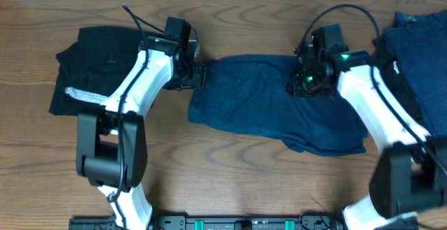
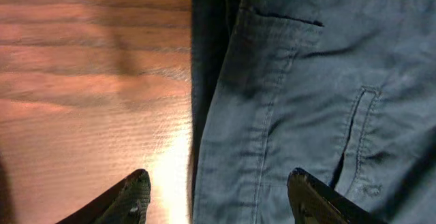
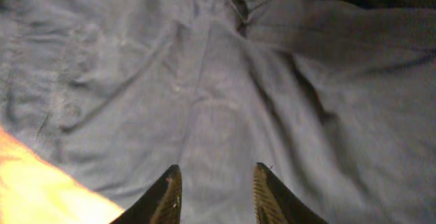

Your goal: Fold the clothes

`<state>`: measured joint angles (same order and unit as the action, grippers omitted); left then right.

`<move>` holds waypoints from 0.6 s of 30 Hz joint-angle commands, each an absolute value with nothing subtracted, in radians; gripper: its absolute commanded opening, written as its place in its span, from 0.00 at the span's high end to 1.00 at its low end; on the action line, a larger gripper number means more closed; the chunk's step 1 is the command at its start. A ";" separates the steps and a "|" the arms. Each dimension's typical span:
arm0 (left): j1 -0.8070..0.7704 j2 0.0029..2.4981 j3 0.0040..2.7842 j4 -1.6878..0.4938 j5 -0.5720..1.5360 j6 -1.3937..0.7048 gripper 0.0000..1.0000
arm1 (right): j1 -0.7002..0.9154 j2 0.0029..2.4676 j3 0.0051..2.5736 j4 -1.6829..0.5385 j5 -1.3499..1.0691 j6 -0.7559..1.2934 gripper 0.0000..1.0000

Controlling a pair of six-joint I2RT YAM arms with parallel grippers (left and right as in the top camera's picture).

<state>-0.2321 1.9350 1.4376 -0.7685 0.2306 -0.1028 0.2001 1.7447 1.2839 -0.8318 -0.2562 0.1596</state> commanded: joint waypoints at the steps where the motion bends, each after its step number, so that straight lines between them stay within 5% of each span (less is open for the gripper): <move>1: -0.235 1.970 1.442 -0.757 0.254 -0.082 0.33 | 0.212 1.824 1.293 -0.812 -0.268 0.159 0.70; 8: -0.258 2.040 1.442 -0.731 0.254 -0.083 0.33 | 0.214 1.929 1.293 -0.766 -0.296 0.118 0.71; 18: -0.262 2.091 1.442 -0.750 0.254 -0.087 0.33 | 0.210 2.067 1.293 -0.698 -0.289 0.067 0.88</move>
